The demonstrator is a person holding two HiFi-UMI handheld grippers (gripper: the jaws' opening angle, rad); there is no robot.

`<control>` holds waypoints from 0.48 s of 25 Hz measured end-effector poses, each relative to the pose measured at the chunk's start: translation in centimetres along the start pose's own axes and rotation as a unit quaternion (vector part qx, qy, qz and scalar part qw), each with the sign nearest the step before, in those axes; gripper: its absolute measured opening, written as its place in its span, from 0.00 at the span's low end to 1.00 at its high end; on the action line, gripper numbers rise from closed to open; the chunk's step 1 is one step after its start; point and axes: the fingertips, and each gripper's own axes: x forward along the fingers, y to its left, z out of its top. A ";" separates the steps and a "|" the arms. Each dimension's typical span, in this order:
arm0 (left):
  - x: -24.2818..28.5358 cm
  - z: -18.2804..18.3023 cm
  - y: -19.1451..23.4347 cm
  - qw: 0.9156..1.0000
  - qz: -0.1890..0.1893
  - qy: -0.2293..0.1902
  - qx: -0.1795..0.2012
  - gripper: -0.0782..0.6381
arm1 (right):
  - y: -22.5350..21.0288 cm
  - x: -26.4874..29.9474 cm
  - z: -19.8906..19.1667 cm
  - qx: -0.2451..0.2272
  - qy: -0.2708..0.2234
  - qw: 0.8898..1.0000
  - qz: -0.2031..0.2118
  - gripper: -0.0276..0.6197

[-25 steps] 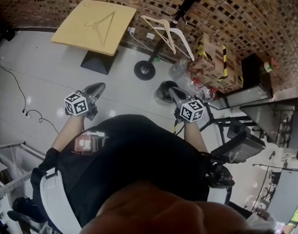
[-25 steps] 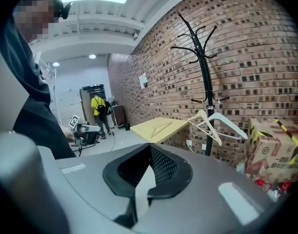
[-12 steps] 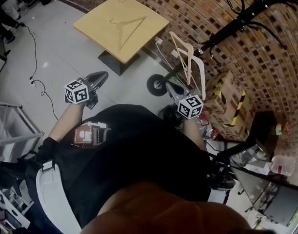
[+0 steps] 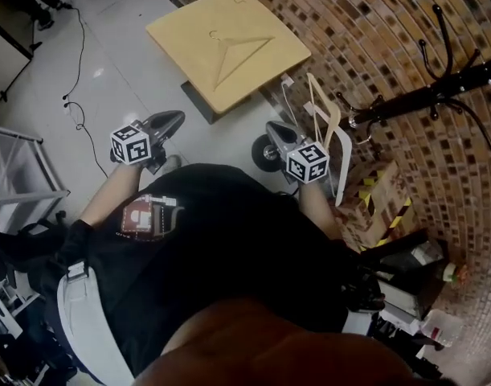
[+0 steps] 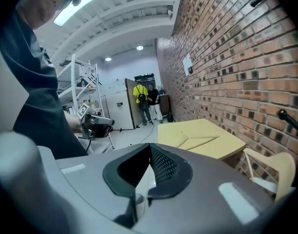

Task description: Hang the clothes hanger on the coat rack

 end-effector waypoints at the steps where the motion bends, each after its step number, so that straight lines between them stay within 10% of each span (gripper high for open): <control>1: 0.1 0.2 1.0 1.000 0.000 -0.001 -0.003 0.11 | -0.3 1.3 0.0 0.002 0.007 1.000 0.001 0.07; 12: 2.0 9.3 16.3 0.997 -0.069 0.045 -0.001 0.11 | -5.2 18.2 6.2 0.011 0.072 0.996 -0.051 0.11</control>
